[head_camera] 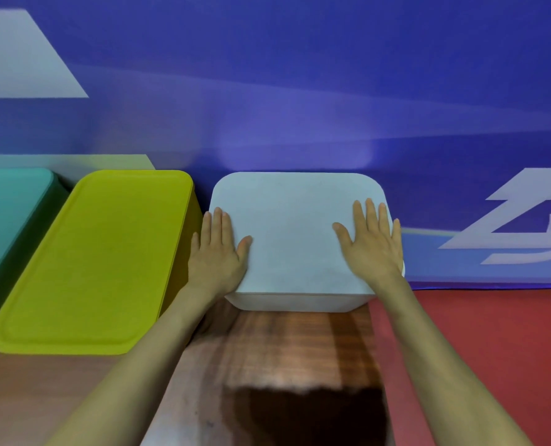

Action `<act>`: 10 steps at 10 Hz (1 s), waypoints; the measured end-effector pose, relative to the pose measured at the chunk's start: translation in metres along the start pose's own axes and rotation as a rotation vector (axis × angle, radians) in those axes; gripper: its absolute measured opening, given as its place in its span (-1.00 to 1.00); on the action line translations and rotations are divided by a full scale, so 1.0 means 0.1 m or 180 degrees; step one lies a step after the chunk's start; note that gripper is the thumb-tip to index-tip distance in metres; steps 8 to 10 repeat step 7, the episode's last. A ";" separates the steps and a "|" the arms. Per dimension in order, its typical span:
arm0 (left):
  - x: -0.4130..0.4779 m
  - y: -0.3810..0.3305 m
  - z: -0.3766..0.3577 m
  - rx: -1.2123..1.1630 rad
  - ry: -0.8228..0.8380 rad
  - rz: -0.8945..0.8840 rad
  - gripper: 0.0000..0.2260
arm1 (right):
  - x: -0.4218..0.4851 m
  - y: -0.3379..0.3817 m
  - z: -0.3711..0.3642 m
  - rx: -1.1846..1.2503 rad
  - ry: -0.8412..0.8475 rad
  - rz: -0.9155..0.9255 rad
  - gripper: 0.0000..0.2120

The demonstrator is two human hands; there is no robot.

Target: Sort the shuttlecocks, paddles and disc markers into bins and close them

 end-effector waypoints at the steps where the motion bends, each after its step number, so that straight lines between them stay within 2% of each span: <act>1: -0.06 0.02 0.00 -0.0098 0.0081 0.0000 -0.38 | -0.04 0.00 0.00 0.0000 0.0018 0.0013 -0.34; 5: -0.20 0.01 0.07 -0.0069 0.0072 0.0015 -0.39 | -0.18 0.04 0.07 0.0141 0.0231 -0.0062 -0.36; 6: -0.25 -0.01 0.19 0.0092 0.0105 -0.0080 -0.46 | -0.20 0.13 0.18 0.0135 0.0389 -0.0132 -0.41; 7: -0.28 0.02 0.40 0.0170 0.0182 -0.0413 -0.61 | -0.24 0.46 0.32 0.0157 0.0488 0.0329 -0.49; 10: -0.28 0.02 0.40 0.0170 0.0182 -0.0413 -0.61 | -0.24 0.46 0.32 0.0157 0.0488 0.0329 -0.49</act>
Point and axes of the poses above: each hand's wrist, its own x-axis towards the middle knuckle, its own z-axis out of the back of the hand, y = z × x, the point moved 5 cm from there along x, towards the middle knuckle, and after that the axes turned 14 degrees about x, right-handed, at the moved point
